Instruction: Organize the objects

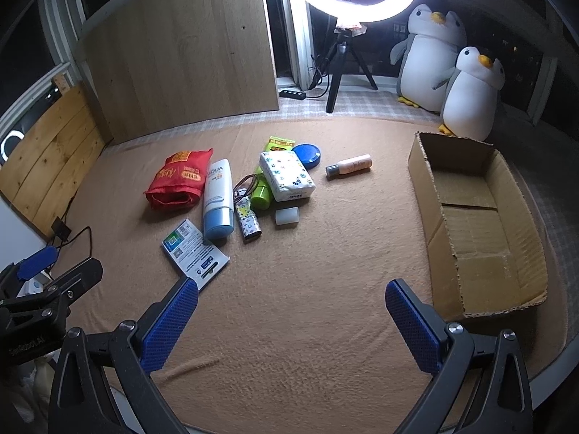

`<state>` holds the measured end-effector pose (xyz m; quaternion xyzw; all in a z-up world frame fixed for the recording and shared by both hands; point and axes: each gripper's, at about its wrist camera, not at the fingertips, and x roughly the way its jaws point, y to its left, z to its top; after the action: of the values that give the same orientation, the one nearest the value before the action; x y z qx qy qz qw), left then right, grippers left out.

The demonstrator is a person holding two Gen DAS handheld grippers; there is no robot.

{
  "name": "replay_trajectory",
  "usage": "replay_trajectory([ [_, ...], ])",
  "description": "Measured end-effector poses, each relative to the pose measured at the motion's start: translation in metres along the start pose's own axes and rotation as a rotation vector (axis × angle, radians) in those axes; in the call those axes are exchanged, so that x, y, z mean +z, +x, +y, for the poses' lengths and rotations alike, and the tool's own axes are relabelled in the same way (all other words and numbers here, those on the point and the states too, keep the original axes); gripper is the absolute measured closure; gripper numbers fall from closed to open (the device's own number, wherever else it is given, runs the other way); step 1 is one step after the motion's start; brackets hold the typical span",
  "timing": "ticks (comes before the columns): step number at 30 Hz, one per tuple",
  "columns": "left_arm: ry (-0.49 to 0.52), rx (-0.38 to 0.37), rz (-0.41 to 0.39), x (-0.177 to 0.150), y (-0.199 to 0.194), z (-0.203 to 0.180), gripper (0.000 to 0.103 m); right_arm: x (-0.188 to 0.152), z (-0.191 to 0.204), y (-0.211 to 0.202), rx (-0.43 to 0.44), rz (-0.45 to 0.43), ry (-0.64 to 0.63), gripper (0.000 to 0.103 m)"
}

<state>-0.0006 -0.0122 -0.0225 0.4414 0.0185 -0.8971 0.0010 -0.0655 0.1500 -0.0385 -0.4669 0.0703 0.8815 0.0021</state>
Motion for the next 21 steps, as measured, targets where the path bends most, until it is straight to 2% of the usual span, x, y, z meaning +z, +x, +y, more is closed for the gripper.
replay_trajectory([
  [11,-0.030,0.023,0.021,-0.003,0.007,0.020,0.000,0.009,0.014,0.024,0.066,0.030,-0.049,0.001],
  [21,-0.085,0.049,0.055,-0.015,0.018,0.053,0.000,0.023,0.031,0.080,0.166,0.130,-0.087,0.001],
])
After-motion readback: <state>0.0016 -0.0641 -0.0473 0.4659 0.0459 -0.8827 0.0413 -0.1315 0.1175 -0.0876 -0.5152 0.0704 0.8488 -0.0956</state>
